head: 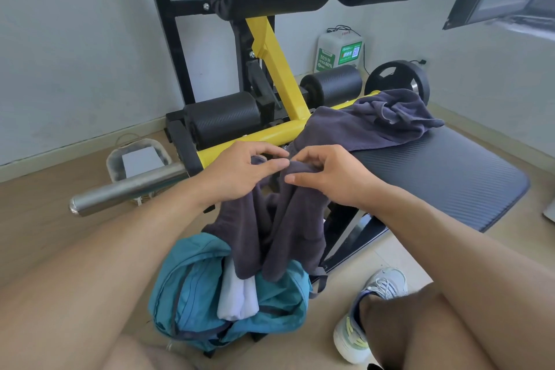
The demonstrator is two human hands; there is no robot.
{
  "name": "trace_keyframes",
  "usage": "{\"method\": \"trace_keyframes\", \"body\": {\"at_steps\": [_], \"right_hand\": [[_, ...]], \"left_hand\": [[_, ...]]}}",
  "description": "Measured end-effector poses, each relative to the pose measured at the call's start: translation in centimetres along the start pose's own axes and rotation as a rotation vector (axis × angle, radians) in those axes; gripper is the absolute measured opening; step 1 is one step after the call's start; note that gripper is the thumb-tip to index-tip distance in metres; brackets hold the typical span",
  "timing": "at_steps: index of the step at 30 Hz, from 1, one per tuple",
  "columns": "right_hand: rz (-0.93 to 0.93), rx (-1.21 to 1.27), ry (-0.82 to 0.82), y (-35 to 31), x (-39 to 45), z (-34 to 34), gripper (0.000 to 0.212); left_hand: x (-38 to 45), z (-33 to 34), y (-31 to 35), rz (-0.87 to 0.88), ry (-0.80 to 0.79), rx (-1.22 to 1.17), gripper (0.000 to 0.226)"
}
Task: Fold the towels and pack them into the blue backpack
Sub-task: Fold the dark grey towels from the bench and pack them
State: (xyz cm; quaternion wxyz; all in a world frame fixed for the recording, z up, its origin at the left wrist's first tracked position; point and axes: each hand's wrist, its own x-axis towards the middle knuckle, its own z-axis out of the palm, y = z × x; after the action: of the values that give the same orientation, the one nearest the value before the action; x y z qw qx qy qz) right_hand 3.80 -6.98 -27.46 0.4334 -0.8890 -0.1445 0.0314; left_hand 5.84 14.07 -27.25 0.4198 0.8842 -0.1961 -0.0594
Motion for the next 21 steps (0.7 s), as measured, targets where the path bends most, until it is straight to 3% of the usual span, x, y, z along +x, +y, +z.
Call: {"method": "trace_keyframes", "body": {"at_steps": [5, 13, 18, 21], "right_hand": [[-0.02, 0.02, -0.034, -0.2, -0.1, 0.0, 0.021], [0.241, 0.052, -0.247, 0.2, -0.8, -1.0, 0.051], [0.291, 0.353, -0.398, -0.5, -1.7, -1.5, 0.009], [0.295, 0.46, -0.331, -0.8, -1.6, -1.0, 0.004]], "left_hand": [[0.1, 0.1, 0.1, 0.014, -0.022, 0.03, 0.012], [0.3, -0.2, -1.1, -0.028, 0.123, 0.116, 0.014], [0.4, -0.2, -1.2, -0.117, 0.184, 0.135, 0.016], [0.3, 0.1, -1.2, -0.169, 0.222, 0.024, 0.012]]}}
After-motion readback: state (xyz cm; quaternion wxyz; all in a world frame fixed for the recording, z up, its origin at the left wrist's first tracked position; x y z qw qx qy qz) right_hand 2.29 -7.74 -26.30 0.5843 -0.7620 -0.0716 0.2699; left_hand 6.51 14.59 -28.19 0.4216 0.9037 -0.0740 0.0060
